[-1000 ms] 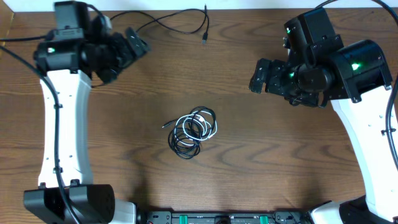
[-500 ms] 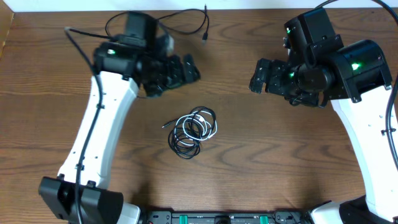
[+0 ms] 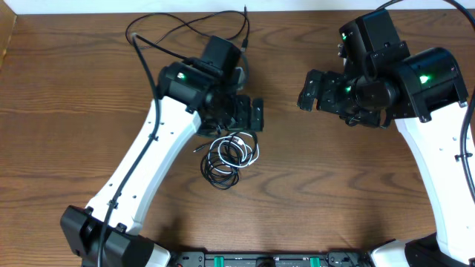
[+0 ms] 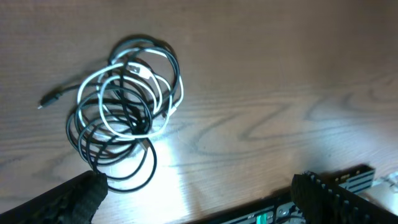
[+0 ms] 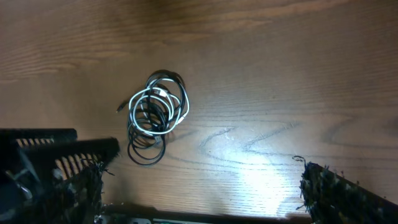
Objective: Untangle cables
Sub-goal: 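Lower the left gripper over the black-and-white cable pile, then move the right gripper left toward the pile beside the left gripper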
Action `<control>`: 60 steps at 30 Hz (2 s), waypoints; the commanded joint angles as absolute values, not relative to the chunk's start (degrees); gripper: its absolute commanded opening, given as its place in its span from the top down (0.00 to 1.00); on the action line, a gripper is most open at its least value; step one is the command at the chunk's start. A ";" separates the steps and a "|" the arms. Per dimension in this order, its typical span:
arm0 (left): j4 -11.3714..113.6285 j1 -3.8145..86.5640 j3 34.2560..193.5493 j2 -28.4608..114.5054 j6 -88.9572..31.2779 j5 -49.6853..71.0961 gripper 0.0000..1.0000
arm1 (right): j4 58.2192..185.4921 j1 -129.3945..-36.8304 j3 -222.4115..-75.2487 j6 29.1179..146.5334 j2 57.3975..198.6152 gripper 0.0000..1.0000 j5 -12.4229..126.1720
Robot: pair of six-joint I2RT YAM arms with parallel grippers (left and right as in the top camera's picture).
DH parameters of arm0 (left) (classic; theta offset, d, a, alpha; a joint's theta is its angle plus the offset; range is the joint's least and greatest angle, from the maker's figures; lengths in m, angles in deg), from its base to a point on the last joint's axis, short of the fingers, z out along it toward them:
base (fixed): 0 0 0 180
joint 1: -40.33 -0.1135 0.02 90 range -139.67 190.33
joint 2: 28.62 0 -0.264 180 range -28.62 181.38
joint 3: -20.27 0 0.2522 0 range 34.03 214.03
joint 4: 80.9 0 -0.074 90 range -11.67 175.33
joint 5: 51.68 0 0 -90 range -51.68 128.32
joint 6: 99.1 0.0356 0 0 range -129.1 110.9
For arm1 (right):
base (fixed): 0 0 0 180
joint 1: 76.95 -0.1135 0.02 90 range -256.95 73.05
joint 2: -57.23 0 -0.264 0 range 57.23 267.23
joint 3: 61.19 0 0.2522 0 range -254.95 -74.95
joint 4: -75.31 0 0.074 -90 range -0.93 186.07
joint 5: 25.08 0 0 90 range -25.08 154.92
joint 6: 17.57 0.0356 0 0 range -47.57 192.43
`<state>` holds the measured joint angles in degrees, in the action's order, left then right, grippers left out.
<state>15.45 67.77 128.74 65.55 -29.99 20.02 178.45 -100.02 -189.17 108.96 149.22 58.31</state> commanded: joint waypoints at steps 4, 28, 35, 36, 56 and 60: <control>13.87 70.81 128.20 65.70 -29.27 24.06 0.01 | 178.65 -100.30 -189.21 107.93 149.28 0.01 58.81; 6.09 76.86 127.91 65.70 -29.27 24.06 0.00 | 178.65 -100.30 -189.21 107.93 149.28 0.01 58.81; 6.09 77.54 127.89 65.70 -29.29 27.73 0.00 | 178.65 -100.30 -189.21 107.93 149.28 0.01 58.79; 6.14 77.54 127.89 65.70 -29.29 28.19 0.00 | 178.65 -100.30 -189.21 107.93 149.28 0.01 58.79; 9.04 77.54 127.89 65.70 -30.80 28.54 0.00 | 178.65 -100.30 -189.21 107.93 149.28 0.01 58.79; 8.89 77.54 127.89 65.70 -30.80 28.56 0.00 | 178.65 -100.30 -189.21 107.93 149.28 0.01 58.81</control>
<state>9.11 77.52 128.44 65.55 -30.27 27.78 178.45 -100.02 -189.17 108.96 149.22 58.31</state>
